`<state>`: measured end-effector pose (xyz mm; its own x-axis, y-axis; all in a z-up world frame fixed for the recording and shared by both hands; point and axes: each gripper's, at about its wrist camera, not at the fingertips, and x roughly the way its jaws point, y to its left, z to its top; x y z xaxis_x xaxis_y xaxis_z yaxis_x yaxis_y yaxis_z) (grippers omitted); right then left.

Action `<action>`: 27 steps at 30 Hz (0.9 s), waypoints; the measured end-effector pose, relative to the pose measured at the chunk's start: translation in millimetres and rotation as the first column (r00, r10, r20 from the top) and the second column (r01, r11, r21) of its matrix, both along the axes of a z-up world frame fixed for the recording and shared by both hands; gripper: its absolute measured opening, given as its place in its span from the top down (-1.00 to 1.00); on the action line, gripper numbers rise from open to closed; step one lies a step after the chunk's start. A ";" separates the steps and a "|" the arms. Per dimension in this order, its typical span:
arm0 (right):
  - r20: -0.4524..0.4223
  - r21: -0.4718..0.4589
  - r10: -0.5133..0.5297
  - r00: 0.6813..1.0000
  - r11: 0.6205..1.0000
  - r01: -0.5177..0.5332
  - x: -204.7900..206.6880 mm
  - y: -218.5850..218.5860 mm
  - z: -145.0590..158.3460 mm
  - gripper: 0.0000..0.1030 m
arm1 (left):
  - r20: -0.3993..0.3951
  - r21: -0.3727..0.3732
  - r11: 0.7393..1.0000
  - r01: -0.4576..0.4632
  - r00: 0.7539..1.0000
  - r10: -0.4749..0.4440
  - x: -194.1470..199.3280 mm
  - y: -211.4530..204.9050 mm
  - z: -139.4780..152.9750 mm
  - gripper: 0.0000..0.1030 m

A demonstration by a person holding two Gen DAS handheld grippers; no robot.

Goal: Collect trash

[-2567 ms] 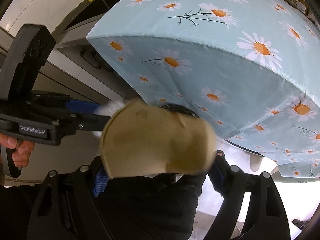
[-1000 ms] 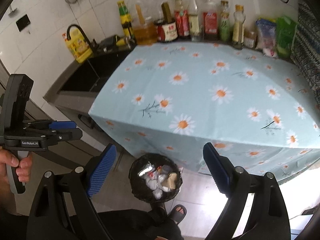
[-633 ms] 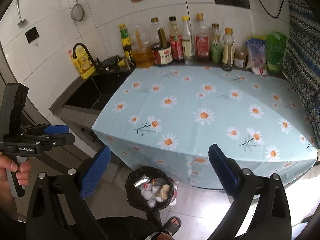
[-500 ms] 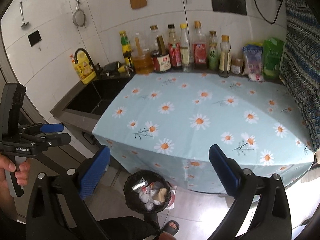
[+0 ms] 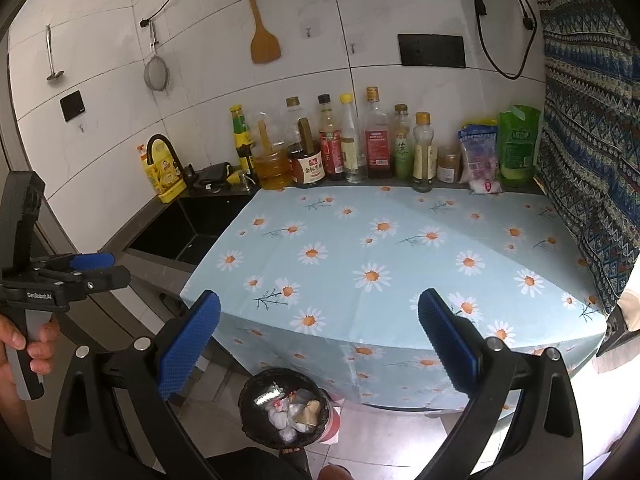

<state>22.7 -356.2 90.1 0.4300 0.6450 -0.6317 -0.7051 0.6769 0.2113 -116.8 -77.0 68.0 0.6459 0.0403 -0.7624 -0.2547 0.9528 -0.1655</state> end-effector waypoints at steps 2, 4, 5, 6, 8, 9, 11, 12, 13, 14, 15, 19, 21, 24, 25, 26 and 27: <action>0.000 -0.005 0.000 1.000 1.000 0.000 0.9 -0.2 -0.4 -0.90 | 0.007 0.001 1.000 0.004 1.000 -0.004 0.4 -2.3 3.3 -0.87; -0.007 -0.009 0.001 1.000 1.000 -0.001 1.9 -1.5 -1.5 -0.90 | 0.011 -0.006 1.000 0.000 1.000 0.000 0.7 -3.6 4.9 -0.87; -0.011 -0.010 0.003 1.000 1.000 -0.003 2.1 -1.2 -1.8 -0.90 | 0.013 -0.005 1.000 0.001 1.000 -0.001 0.5 -5.0 5.4 -0.87; -0.013 -0.014 0.004 1.000 1.000 -0.004 2.2 -1.4 -2.7 -0.90 | 0.015 -0.004 1.000 0.003 1.000 -0.003 0.3 -6.4 5.4 -0.87; -0.013 -0.018 0.003 1.000 1.000 -0.003 2.3 -2.0 -4.4 -0.90 | 0.017 -0.003 1.000 0.003 1.000 -0.003 1.2 -8.2 5.5 -0.87; -0.015 -0.017 0.003 1.000 1.000 -0.003 3.0 -2.8 -5.4 -0.90 | 0.020 -0.003 1.000 0.004 1.000 -0.003 1.4 -9.1 5.2 -0.87; -0.024 -0.019 -0.002 1.000 1.000 0.002 4.6 -4.8 -7.5 -0.90 | 0.018 -0.002 1.000 0.003 1.000 -0.003 1.9 -11.0 4.8 -0.87; -0.028 -0.020 -0.003 1.000 1.000 0.002 5.4 -5.8 -8.2 -0.90 | 0.018 -0.004 1.000 0.004 1.000 -0.004 2.0 -11.0 5.0 -0.87; -0.032 -0.021 -0.004 0.999 1.000 0.004 6.0 -6.7 -9.0 -0.90 | 0.017 -0.004 1.000 0.005 1.000 -0.005 2.6 -11.6 4.9 -0.87; -0.035 -0.023 -0.005 0.999 1.000 0.005 6.2 -7.6 -9.7 -0.90 | 0.014 -0.004 1.000 0.004 1.000 -0.004 3.7 -12.0 4.6 -0.87; -0.037 -0.025 -0.005 0.999 1.000 0.004 6.1 -8.3 -10.4 -0.90 | 0.013 -0.004 1.000 0.004 1.000 -0.003 4.4 -12.2 4.4 -0.87; -0.044 -0.037 -0.009 0.999 0.999 0.007 4.6 -8.4 -13.4 -0.90 | 0.013 0.007 1.000 0.005 1.000 -0.005 6.9 -14.4 2.7 -0.87; -0.053 -0.037 -0.011 0.999 0.999 0.009 5.0 -8.6 -15.2 -0.90 | 0.009 0.008 1.000 0.007 1.000 -0.007 7.8 -15.6 0.7 -0.87; -0.059 -0.042 -0.012 0.998 0.999 0.009 5.1 -9.0 -16.6 -0.90 | 0.003 0.006 1.000 0.009 1.000 -0.009 8.9 -17.5 -2.7 -0.87; -0.059 -0.042 -0.011 0.998 0.999 0.009 5.1 -9.4 -17.3 -0.90 | -0.001 0.004 1.000 0.007 1.000 -0.007 9.1 -17.2 -4.4 -0.87; -0.062 -0.044 -0.011 0.998 0.999 0.009 6.0 -9.4 -18.0 -0.90 | -0.004 0.001 1.000 0.005 1.000 -0.005 8.9 -17.5 -5.8 -0.87; -0.066 -0.046 -0.009 0.998 0.999 0.006 6.5 -9.3 -19.0 -0.90 | -0.005 -0.002 1.000 0.004 1.000 -0.004 8.9 -17.5 -6.7 -0.87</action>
<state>29.2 -365.5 71.1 0.3914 0.6113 -0.6878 -0.6853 0.6925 0.2254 -107.9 -94.5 61.2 0.6421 0.0360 -0.7658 -0.2513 0.9536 -0.1659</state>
